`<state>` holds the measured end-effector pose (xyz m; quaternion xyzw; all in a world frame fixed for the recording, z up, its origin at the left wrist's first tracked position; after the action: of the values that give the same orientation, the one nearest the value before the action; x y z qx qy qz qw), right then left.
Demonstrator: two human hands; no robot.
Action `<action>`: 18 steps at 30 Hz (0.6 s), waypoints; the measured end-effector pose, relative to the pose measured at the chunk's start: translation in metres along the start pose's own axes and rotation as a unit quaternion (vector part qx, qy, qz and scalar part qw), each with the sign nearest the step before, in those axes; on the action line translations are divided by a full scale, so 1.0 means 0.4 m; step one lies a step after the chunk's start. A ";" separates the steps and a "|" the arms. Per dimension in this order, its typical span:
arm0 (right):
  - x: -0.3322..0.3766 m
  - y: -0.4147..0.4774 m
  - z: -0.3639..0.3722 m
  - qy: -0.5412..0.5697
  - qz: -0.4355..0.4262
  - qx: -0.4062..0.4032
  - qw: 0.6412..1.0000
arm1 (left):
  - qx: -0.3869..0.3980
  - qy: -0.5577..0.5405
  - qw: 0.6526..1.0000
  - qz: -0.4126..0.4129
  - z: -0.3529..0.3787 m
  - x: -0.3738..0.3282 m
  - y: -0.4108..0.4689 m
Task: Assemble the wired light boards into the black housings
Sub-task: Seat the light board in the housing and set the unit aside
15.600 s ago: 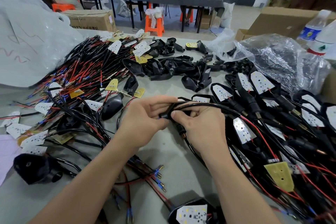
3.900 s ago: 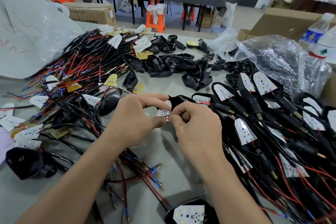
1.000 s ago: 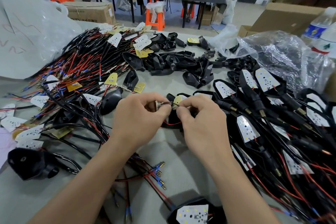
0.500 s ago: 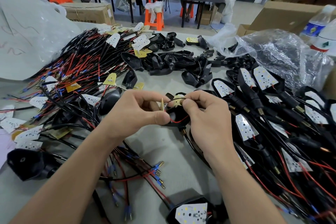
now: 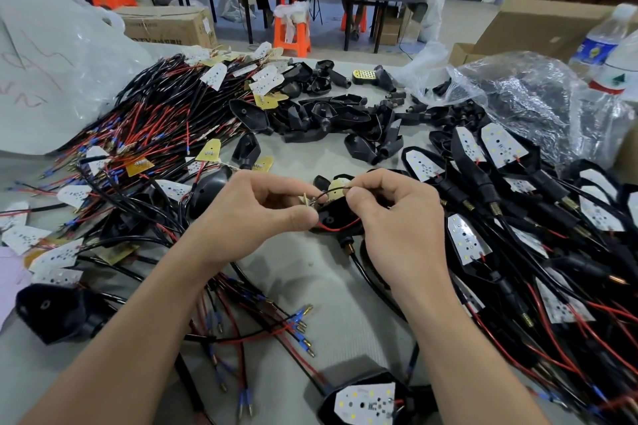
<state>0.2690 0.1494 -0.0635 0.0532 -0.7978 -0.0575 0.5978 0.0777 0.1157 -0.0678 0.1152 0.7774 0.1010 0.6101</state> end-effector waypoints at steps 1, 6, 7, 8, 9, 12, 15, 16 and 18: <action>0.001 0.000 0.000 -0.002 -0.003 0.003 1.000 | -0.011 0.000 1.000 -0.004 0.002 0.001 0.000; 0.005 -0.008 0.002 -0.043 -0.032 0.025 0.998 | -0.059 0.118 0.991 -0.002 0.012 -0.006 -0.006; 0.006 -0.009 0.003 -0.052 -0.039 0.027 0.998 | -0.070 0.147 0.987 0.002 0.013 -0.006 -0.006; 0.007 -0.011 0.005 -0.059 -0.045 0.028 0.997 | -0.076 0.168 0.983 0.005 0.015 -0.006 -0.007; 0.008 -0.013 0.006 -0.062 -0.049 0.029 0.996 | -0.080 0.183 0.980 0.007 0.017 -0.006 -0.006; 0.005 -0.017 0.012 -0.063 -0.049 0.027 0.996 | -0.071 0.189 0.979 0.016 0.024 -0.005 -0.003; -0.002 -0.015 0.019 -0.103 -0.052 -0.001 0.993 | -0.055 0.151 0.987 -0.004 0.031 -0.009 -0.002; -0.004 -0.013 0.022 -0.122 -0.055 -0.011 0.991 | -0.053 0.134 0.989 -0.018 0.034 -0.009 -0.001; -0.010 -0.011 0.025 -0.149 -0.056 -0.021 0.987 | -0.056 0.111 0.991 -0.048 0.039 -0.003 -0.002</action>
<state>0.2604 0.1459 -0.0708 0.0757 -0.8724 -0.1146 0.4692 0.0931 0.1150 -0.0705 0.0311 0.8381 0.1269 0.5296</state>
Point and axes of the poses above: each hand's wrist, its own y-axis towards the middle knuckle, its own z-axis out of the palm, x = y × z, the point moved 2 cm from there along y, towards the middle knuckle, and after that the axes turned 7 degrees about z, right-handed, at the moved point
